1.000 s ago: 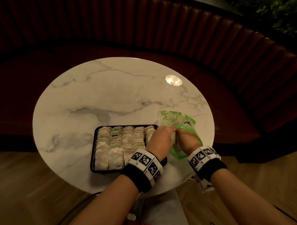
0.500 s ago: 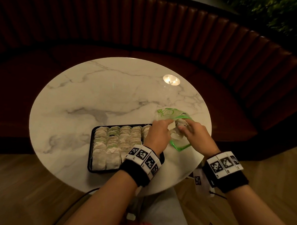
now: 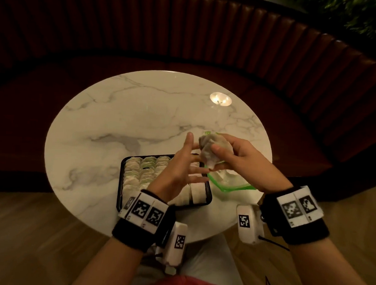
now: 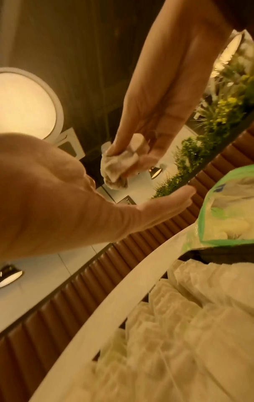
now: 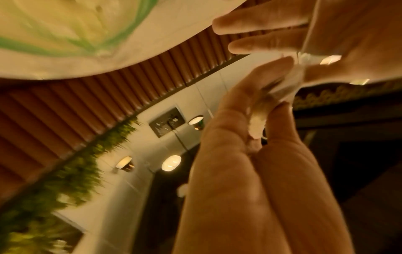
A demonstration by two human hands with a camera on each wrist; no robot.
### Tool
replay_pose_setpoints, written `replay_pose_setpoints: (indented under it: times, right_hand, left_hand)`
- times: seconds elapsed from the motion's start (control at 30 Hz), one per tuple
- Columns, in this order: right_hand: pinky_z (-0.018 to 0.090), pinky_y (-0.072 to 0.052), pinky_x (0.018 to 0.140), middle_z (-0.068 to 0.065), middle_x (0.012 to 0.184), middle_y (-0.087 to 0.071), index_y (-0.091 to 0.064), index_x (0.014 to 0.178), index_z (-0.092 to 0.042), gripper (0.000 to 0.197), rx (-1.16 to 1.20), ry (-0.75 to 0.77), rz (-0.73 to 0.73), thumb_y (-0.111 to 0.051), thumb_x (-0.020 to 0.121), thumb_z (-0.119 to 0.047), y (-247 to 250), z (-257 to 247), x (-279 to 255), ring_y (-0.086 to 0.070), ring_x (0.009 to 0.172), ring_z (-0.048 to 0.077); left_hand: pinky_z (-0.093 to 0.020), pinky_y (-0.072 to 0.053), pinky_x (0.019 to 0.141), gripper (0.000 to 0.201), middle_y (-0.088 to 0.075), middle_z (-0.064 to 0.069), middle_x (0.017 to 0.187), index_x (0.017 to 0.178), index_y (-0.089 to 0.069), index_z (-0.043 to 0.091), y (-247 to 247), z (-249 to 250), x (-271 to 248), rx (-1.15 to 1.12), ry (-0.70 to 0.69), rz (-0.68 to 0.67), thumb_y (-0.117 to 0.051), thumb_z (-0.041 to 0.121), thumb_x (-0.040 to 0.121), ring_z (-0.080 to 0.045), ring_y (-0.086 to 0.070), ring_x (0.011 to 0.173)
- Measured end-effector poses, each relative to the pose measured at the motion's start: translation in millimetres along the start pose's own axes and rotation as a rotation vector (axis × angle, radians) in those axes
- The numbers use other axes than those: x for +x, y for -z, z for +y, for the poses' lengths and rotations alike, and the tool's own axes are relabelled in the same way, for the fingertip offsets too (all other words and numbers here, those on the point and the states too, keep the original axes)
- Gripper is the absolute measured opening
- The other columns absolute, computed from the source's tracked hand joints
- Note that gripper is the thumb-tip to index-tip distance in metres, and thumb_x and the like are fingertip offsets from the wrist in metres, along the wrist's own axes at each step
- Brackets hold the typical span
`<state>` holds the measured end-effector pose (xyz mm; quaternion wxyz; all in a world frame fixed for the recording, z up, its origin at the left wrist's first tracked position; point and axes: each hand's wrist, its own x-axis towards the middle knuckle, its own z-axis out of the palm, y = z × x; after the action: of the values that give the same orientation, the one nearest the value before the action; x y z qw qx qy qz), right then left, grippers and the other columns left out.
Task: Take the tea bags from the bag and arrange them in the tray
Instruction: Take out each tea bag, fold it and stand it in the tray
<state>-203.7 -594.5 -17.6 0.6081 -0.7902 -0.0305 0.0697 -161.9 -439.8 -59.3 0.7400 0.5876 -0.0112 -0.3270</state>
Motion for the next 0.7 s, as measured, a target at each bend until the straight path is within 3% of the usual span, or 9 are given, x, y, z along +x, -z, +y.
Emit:
replay_pose_setpoints:
  times: [0.13, 0.2, 0.3, 0.4, 0.53, 0.6, 0.7]
  right_hand:
    - [0.024, -0.050, 0.086, -0.006, 0.107, -0.069, -0.061, 0.125, -0.021, 0.029, -0.581, 0.256, 0.088, -0.059, 0.096, -0.021, -27, -1, 12, -0.064, 0.095, 0.005]
    - [0.020, -0.046, 0.085, -0.001, 0.107, -0.068, -0.062, 0.126, -0.020, 0.035, -0.668, 0.286, 0.028, -0.062, 0.092, -0.012, -39, 2, 17, -0.060, 0.094, 0.009]
    - [0.006, -0.038, 0.083, -0.005, 0.112, -0.063, -0.059, 0.133, -0.021, 0.047, -0.664, 0.287, -0.043, -0.068, 0.088, -0.011, -48, 5, 20, -0.052, 0.095, 0.002]
    - [0.015, -0.045, 0.084, -0.006, 0.112, -0.065, -0.057, 0.134, -0.027, 0.049, -0.576, 0.242, -0.062, -0.070, 0.087, -0.019, -48, 4, 19, -0.058, 0.094, 0.004]
    - [0.024, -0.053, 0.086, -0.010, 0.109, -0.069, -0.067, 0.114, -0.023, 0.033, -0.424, 0.233, 0.012, -0.073, 0.084, -0.011, -50, 4, 19, -0.065, 0.097, 0.005]
    - [0.026, -0.055, 0.083, -0.012, 0.102, -0.070, -0.071, 0.104, -0.017, 0.020, -0.324, 0.221, 0.050, -0.073, 0.085, -0.012, -51, 6, 21, -0.067, 0.094, 0.006]
    - [0.035, -0.057, 0.081, -0.003, 0.096, -0.072, -0.074, 0.101, -0.014, 0.014, -0.328, 0.246, 0.115, -0.069, 0.088, -0.018, -51, 10, 25, -0.068, 0.089, 0.011]
  left_hand:
    - [-0.048, -0.059, 0.076, 0.073, -0.072, -0.010, 0.089, 0.111, -0.062, 0.010, 11, 1, -15, -0.331, 0.050, -0.048, -0.023, 0.070, 0.093, -0.031, -0.072, 0.083]
    - [-0.044, -0.060, 0.073, 0.070, -0.071, -0.010, 0.082, 0.103, -0.065, 0.008, 18, 3, -17, -0.467, 0.041, -0.064, -0.027, 0.067, 0.095, -0.026, -0.071, 0.078]
    - [-0.035, -0.057, 0.073, 0.054, -0.070, -0.011, 0.086, 0.099, -0.066, 0.004, 28, 6, -19, -0.570, 0.049, -0.059, -0.039, 0.051, 0.099, -0.021, -0.069, 0.077]
    - [-0.031, -0.059, 0.070, 0.041, -0.071, -0.014, 0.086, 0.100, -0.065, 0.000, 37, 5, -20, -0.594, 0.038, 0.004, -0.047, 0.037, 0.099, -0.023, -0.070, 0.075]
    - [-0.033, -0.056, 0.084, 0.041, -0.069, -0.019, 0.103, 0.116, -0.061, 0.000, 48, 2, -20, -0.613, 0.024, 0.050, -0.048, 0.034, 0.099, -0.025, -0.069, 0.091]
    - [-0.035, -0.059, 0.081, 0.032, -0.069, -0.017, 0.096, 0.106, -0.061, 0.003, 51, 0, -19, -0.615, 0.020, 0.073, -0.048, 0.031, 0.099, -0.025, -0.069, 0.087]
    - [-0.034, -0.059, 0.074, 0.024, -0.069, -0.014, 0.086, 0.092, -0.061, 0.003, 53, -1, -20, -0.611, 0.014, 0.090, -0.049, 0.022, 0.099, -0.023, -0.069, 0.081]
